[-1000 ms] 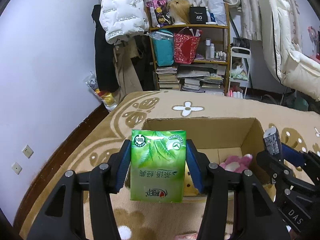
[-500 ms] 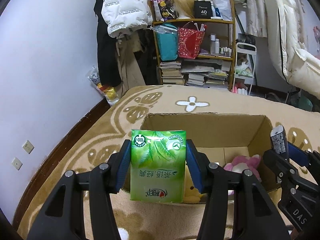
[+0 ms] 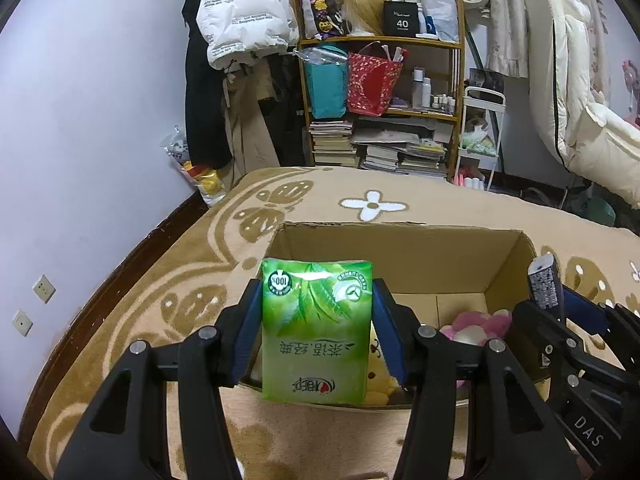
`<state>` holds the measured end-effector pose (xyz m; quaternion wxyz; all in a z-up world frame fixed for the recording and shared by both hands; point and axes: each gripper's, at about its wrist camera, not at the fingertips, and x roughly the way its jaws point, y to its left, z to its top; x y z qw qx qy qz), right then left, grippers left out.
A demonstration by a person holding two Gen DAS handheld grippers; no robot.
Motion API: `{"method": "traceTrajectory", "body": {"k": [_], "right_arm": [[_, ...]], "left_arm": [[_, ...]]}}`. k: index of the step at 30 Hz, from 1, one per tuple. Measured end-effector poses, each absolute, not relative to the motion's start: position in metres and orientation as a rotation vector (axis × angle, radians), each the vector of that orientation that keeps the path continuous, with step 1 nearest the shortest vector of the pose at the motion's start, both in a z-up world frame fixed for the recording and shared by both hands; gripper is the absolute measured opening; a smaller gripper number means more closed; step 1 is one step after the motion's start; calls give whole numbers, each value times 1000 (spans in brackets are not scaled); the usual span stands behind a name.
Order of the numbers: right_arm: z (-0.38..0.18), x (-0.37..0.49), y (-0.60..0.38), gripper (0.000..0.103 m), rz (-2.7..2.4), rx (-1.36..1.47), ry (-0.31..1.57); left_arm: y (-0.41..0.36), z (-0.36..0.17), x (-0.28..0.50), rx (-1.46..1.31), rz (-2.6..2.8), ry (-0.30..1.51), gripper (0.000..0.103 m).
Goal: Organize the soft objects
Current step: 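Open both tools to drop the tissue packs into the box, then move both tools back down toward the pink roll and plush doll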
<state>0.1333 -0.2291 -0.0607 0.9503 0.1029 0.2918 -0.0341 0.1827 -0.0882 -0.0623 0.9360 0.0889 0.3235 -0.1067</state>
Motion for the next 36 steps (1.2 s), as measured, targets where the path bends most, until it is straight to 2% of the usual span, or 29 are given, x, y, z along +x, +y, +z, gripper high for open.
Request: {"method": "traceTrajectory", "body": {"k": [3, 8, 13, 17, 24, 28, 36], "right_arm": [[-62, 134, -230, 53, -69, 211, 595], [-66, 135, -230, 53, -65, 222, 605], [-66, 130, -237, 73, -64, 257, 594], [-61, 125, -241, 84, -73, 285, 576], [-57, 116, -247, 102, -81, 314, 573], [-56, 110, -242, 102, -85, 289, 577], [-57, 99, -236, 102, -98, 275, 609]], "left_arm": [[-93, -62, 180, 201, -216, 644, 55], [-95, -56, 175, 227, -192, 605, 79], [-91, -53, 173, 237, -169, 603, 93], [-85, -51, 173, 227, -152, 613, 98], [-71, -47, 161, 220, -135, 616, 99], [-65, -48, 153, 205, -121, 628, 103], [-44, -59, 135, 165, -108, 719, 103]]}}
